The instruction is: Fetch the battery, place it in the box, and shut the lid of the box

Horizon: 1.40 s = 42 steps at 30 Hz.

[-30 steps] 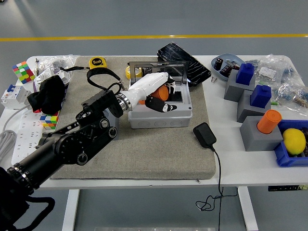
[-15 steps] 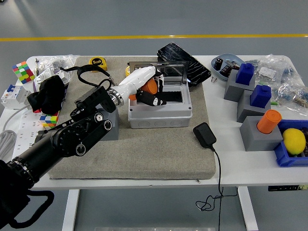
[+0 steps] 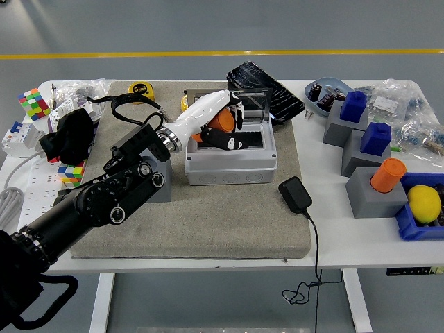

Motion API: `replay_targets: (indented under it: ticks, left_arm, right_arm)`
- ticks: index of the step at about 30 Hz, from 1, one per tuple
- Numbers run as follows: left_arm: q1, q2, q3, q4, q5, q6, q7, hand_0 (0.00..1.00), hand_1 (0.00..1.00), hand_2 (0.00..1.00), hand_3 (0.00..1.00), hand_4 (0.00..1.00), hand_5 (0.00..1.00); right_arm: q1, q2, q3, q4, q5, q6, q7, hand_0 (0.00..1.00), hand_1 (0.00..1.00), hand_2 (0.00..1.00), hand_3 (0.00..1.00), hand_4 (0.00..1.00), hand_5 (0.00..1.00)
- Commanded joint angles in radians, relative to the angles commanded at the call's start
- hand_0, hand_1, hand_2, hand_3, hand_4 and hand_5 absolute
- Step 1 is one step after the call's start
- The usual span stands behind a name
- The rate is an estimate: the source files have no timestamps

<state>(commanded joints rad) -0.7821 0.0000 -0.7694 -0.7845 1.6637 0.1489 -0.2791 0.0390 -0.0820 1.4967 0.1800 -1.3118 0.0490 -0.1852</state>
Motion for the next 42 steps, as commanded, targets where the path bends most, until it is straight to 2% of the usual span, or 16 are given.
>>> replay_targets:
  ticks: [2,3,8,9,16,20,24,26,27,32,33,35,38,39,42]
  left_arm:
    - [0.003,0.0,0.003,0.001,-0.001,-0.008,-0.002,0.26,0.27,0.271,0.341,0.998,0.066]
    - [0.005,0.0,0.003,0.001,-0.003,-0.015,-0.003,0.629,0.654,0.635,0.751,0.998,0.135]
    - [0.01,0.0,-0.001,-0.004,-0.018,-0.025,-0.02,0.629,0.654,0.635,0.751,0.998,0.135]
    - [0.011,0.0,-0.001,-0.004,-0.019,-0.026,-0.02,0.738,0.738,0.747,0.835,0.998,0.271]
    - [0.016,0.0,-0.01,-0.009,-0.017,-0.025,-0.024,0.742,0.733,0.746,0.841,0.998,0.287]
    - [0.026,0.0,-0.017,-0.036,-0.019,-0.026,-0.025,0.742,0.733,0.746,0.841,0.998,0.287]
    - [0.049,0.0,-0.032,-0.091,-0.023,-0.021,-0.027,0.72,0.719,0.733,0.836,0.998,0.289]
    - [0.061,0.0,-0.047,-0.124,-0.021,-0.014,-0.035,0.72,0.719,0.733,0.836,0.998,0.289]
    - [0.065,0.0,-0.054,-0.136,-0.02,-0.012,-0.039,0.664,0.66,0.683,0.806,0.998,0.29]
    - [0.069,0.0,-0.119,-0.174,-0.011,0.003,-0.05,0.664,0.66,0.683,0.806,0.998,0.29]
    - [0.067,0.0,-0.134,-0.175,-0.005,0.004,-0.048,0.74,0.739,0.719,0.8,0.998,0.331]
    - [0.063,0.0,-0.157,-0.173,0.002,0.005,-0.042,0.74,0.739,0.719,0.8,0.998,0.331]
    - [0.054,0.0,-0.192,-0.159,0.028,-0.002,-0.008,0.74,0.739,0.719,0.8,0.998,0.331]
    - [0.053,0.0,-0.197,-0.156,0.035,-0.005,0.001,0.816,0.825,0.784,0.799,0.998,0.419]
    - [0.047,0.0,-0.212,-0.139,0.072,-0.055,0.083,0.816,0.825,0.784,0.799,0.998,0.419]
  right_arm:
    - [0.0,0.0,0.001,0.0,0.0,0.0,0.0,0.741,0.705,0.709,0.701,0.998,0.552]
    - [0.0,0.0,0.002,0.0,-0.001,0.0,-0.001,0.741,0.705,0.708,0.702,0.998,0.55]
    - [-0.002,0.0,0.006,0.0,-0.007,0.0,-0.003,0.741,0.705,0.708,0.702,0.998,0.55]
    - [-0.002,0.0,0.006,0.0,-0.007,0.0,-0.003,0.74,0.705,0.709,0.702,0.998,0.551]
    - [-0.001,0.0,-0.003,0.0,0.002,0.0,0.0,0.741,0.705,0.709,0.702,0.998,0.551]
    - [-0.001,0.001,-0.001,0.0,0.002,0.0,0.001,0.741,0.705,0.709,0.702,0.998,0.551]
    - [-0.003,0.002,0.006,0.0,0.0,-0.001,-0.001,0.74,0.705,0.708,0.702,0.998,0.551]
    - [-0.005,0.002,0.008,0.0,-0.001,-0.001,-0.001,0.74,0.705,0.708,0.702,0.998,0.551]
    - [-0.005,0.002,0.009,0.0,-0.002,-0.001,-0.002,0.741,0.705,0.708,0.701,0.998,0.551]
    - [-0.005,0.004,0.005,0.0,0.002,-0.001,0.0,0.741,0.705,0.708,0.701,0.998,0.551]
    - [-0.005,0.004,0.003,0.0,0.004,-0.001,0.001,0.741,0.705,0.708,0.702,0.998,0.551]
    - [-0.004,0.004,-0.001,0.0,0.008,-0.001,0.003,0.741,0.705,0.708,0.702,0.998,0.551]
    - [-0.004,0.004,-0.001,0.0,0.008,-0.001,0.003,0.741,0.705,0.708,0.702,0.998,0.551]
    - [-0.004,0.004,-0.001,0.0,0.007,-0.001,0.002,0.741,0.705,0.708,0.701,0.998,0.551]
    - [-0.004,0.003,0.006,0.0,0.001,-0.001,-0.001,0.741,0.705,0.708,0.701,0.998,0.551]
